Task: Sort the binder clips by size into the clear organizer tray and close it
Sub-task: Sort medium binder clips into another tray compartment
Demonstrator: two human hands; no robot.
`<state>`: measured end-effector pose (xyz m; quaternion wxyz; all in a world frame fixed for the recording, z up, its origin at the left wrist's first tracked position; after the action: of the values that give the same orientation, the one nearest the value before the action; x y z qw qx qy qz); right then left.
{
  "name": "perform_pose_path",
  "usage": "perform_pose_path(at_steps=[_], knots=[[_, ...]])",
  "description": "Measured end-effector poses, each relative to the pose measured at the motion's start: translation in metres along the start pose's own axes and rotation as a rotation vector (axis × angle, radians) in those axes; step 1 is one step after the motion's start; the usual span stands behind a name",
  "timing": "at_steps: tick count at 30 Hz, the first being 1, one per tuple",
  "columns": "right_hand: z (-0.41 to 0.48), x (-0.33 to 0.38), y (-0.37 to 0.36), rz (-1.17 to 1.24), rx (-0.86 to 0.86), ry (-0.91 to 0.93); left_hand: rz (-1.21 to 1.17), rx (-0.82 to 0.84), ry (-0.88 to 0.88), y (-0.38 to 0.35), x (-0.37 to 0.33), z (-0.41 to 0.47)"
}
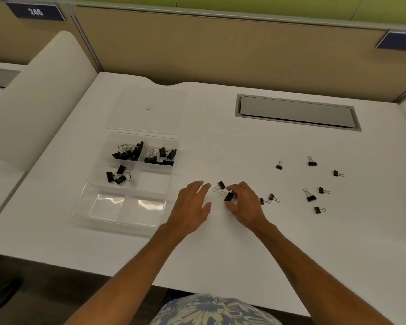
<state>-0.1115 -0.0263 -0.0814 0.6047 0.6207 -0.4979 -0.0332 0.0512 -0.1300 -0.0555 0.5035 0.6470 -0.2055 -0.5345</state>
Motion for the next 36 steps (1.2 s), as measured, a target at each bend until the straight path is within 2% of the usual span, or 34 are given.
perform_pose_path(at_steps=[4, 8, 14, 17, 22, 27, 36], knots=[[-0.001, 0.024, 0.004, 0.215, -0.024, -0.066, 0.050, -0.142, 0.017, 0.019, 0.012, -0.005], [-0.001, 0.066, 0.003, 0.344, 0.020, -0.081, 0.076, -0.248, 0.115, 0.044, 0.034, -0.012], [0.003, 0.142, -0.015, 0.458, 0.171, -0.025, 0.101, -0.305, 0.221, 0.084, 0.084, -0.031], [0.008, 0.179, -0.034, 0.473, 0.195, 0.003, 0.101, -0.314, 0.283, 0.104, 0.115, -0.045], [0.017, 0.231, -0.069, 0.405, 0.199, 0.107, 0.102, -0.338, 0.335, 0.132, 0.159, -0.072], [0.024, 0.272, -0.105, 0.251, 0.188, 0.143, 0.100, -0.284, 0.355, 0.148, 0.193, -0.092], [0.035, 0.300, -0.141, -0.081, 0.177, 0.246, 0.103, -0.240, 0.343, 0.159, 0.227, -0.100]])
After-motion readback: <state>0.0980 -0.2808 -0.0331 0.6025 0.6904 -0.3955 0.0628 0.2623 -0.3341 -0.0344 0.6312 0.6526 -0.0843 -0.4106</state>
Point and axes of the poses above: each hand's wrist, its own z-axis towards the middle knuckle, its own y-axis out of the back of the hand, x = y × z, the point moved 1 cm from there along z, towards the middle knuckle, and after that the axes turned 12 degrees about -y, right-handed, at the moved point
